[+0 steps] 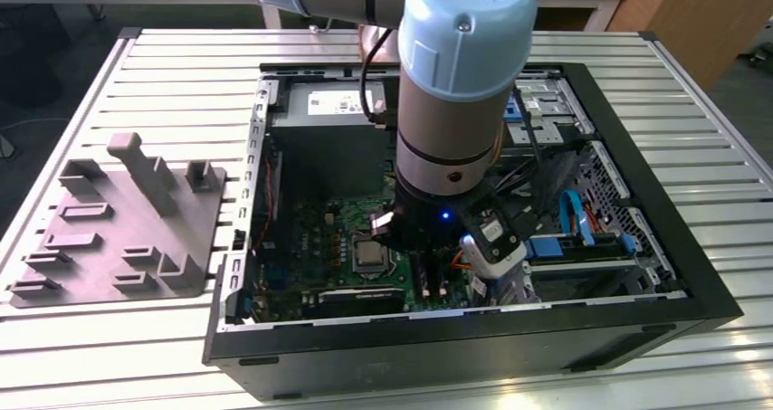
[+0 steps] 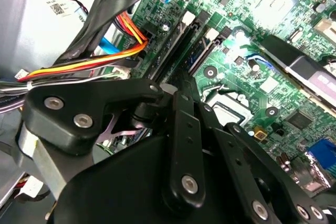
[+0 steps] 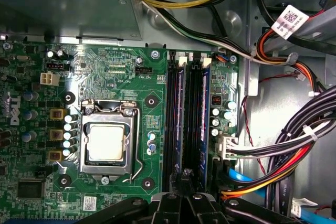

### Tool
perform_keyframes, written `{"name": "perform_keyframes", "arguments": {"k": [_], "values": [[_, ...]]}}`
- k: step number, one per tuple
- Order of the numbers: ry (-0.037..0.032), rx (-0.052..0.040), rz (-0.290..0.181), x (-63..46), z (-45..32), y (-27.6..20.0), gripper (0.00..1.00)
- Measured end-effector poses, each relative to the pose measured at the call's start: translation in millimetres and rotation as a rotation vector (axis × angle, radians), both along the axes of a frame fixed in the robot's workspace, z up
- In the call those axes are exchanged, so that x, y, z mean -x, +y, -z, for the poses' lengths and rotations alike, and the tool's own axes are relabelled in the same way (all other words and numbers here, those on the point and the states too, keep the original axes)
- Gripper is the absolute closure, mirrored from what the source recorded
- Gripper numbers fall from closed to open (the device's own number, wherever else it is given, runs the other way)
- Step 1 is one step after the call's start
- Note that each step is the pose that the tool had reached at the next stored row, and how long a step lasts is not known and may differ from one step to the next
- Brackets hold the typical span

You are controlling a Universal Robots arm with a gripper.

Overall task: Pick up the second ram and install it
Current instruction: 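Press down the second ram until it locks into place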

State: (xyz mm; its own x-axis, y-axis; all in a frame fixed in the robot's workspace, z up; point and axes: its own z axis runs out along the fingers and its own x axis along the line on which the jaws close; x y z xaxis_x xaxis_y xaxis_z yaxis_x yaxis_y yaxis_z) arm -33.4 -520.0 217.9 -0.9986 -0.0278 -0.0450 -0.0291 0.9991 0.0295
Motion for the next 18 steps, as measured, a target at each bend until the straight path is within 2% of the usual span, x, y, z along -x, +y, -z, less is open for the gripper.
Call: {"name": "perform_keyframes", "arguments": {"k": [2, 13, 18], "values": [[-0.0005, -0.0016, 0.0, -0.1, -2.1, 0.2, 0.9], [0.0001, 0.0002, 0.0, -0.1, -27.7, 0.0, 0.9], [0.0, -0.0001, 0.0, -0.1, -28.8, 0.0, 0.9]]}}
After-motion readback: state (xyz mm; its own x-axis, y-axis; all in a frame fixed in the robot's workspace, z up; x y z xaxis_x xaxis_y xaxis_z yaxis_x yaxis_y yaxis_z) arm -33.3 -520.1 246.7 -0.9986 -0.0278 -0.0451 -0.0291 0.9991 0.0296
